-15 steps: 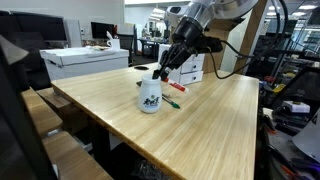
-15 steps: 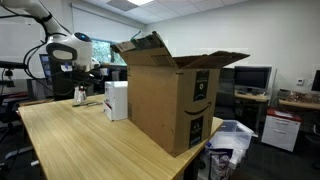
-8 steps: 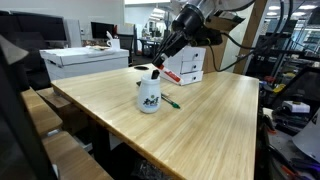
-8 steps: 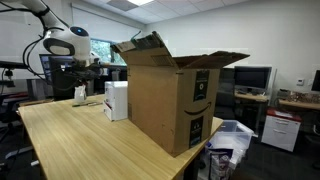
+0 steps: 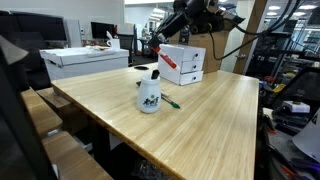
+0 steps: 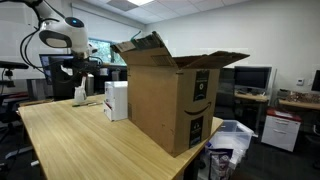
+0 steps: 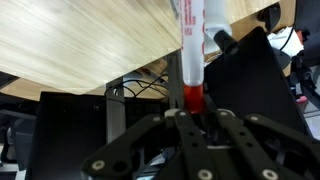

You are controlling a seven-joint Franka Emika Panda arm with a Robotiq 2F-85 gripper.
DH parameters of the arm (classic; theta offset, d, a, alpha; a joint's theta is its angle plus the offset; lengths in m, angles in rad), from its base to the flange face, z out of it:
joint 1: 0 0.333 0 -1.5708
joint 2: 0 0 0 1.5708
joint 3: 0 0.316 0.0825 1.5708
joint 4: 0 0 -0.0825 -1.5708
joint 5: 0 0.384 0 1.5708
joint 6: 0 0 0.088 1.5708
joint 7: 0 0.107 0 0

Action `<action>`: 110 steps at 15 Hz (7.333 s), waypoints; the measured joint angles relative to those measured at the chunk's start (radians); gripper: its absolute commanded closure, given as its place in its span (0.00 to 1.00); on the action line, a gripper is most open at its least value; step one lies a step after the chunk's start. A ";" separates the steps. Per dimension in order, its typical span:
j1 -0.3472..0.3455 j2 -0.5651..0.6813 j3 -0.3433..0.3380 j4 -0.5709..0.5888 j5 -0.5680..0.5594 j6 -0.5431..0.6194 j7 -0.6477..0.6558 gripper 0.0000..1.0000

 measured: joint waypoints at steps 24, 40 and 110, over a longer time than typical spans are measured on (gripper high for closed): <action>0.089 0.036 0.037 0.084 0.612 0.008 -0.505 0.94; 0.088 0.082 0.028 0.085 0.765 0.008 -0.656 0.94; 0.076 0.025 0.074 0.023 -1.153 -0.050 0.771 0.00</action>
